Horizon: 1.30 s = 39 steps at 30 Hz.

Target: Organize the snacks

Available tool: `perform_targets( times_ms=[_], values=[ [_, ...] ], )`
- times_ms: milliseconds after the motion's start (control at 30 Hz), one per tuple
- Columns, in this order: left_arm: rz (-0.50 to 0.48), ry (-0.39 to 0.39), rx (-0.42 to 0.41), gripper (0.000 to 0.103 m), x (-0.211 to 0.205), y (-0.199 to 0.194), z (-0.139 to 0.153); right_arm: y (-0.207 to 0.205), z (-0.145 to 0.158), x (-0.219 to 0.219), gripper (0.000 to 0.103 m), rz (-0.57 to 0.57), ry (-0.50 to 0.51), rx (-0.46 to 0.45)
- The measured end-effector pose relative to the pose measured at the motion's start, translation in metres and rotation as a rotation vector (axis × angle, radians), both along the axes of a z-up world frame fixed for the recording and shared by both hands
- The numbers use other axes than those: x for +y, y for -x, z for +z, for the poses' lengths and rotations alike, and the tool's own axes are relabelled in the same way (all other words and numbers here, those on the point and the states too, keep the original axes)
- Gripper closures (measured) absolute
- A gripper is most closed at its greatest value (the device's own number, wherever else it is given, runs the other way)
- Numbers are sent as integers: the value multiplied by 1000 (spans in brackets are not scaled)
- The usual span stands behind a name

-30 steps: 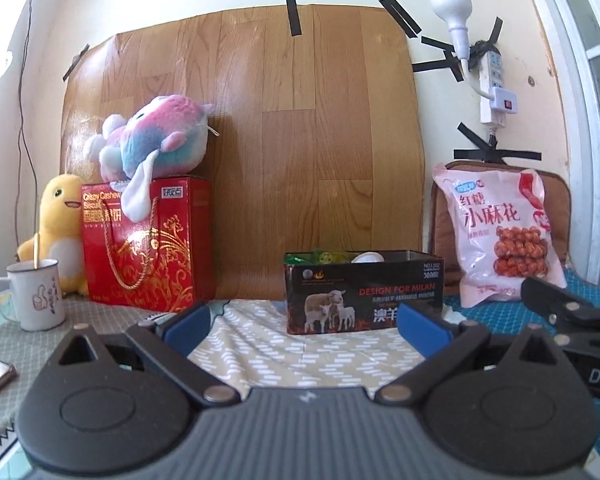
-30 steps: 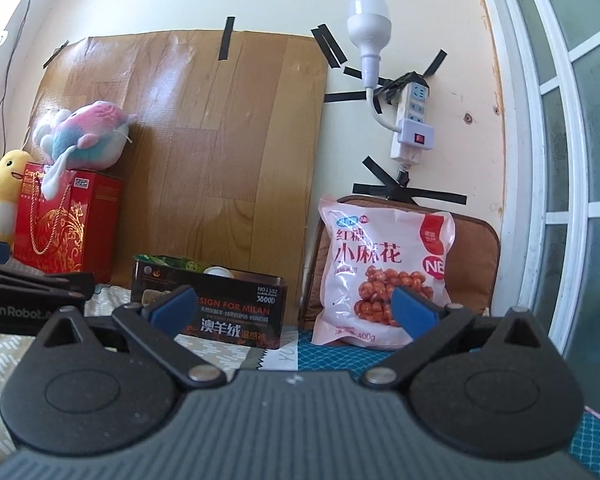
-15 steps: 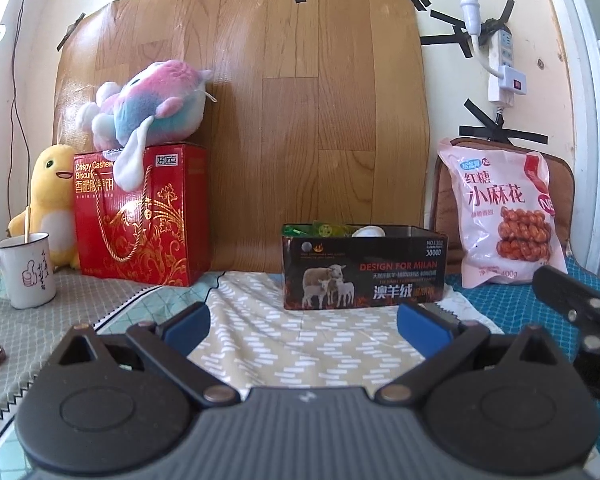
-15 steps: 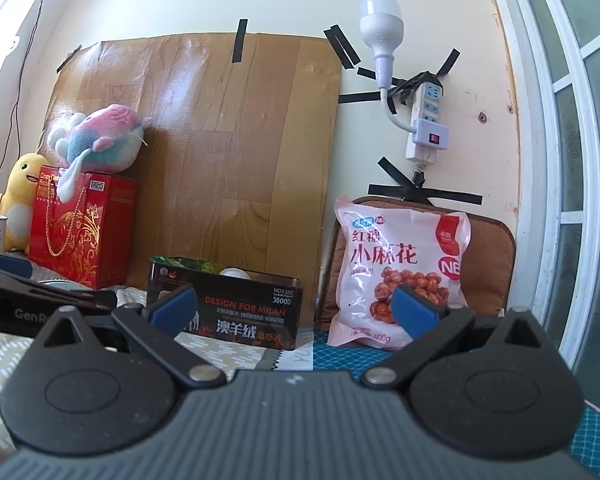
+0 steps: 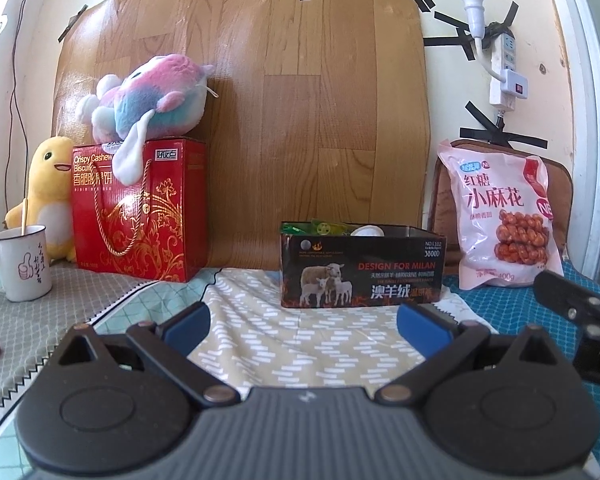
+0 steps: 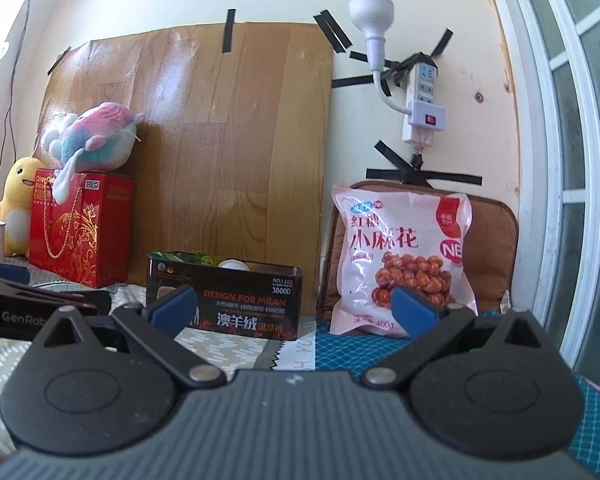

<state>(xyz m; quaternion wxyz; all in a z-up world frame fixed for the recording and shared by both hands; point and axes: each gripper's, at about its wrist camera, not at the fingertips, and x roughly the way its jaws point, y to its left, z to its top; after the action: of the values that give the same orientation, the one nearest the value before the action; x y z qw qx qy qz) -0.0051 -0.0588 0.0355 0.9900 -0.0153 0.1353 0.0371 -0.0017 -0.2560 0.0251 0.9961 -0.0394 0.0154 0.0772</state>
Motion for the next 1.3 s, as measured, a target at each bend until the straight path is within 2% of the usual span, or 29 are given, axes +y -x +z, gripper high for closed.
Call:
perform_targets(
  times_ms=[367,800,1033,1300],
  values=[
    [23,-5,-4,0,-1,1,0,-1,0,0,0,3,-10,16],
    [20,-50,-29,0,-7,5,1,-8,0,-8,0,46,-76,93],
    [30,-28,19,0,-2,-2,0,-15,-1,-15,0,47,-127,143],
    [43,-62,77,0,-7,-9,-3,-22,-3,-25,0,40,-193,190]
  ],
)
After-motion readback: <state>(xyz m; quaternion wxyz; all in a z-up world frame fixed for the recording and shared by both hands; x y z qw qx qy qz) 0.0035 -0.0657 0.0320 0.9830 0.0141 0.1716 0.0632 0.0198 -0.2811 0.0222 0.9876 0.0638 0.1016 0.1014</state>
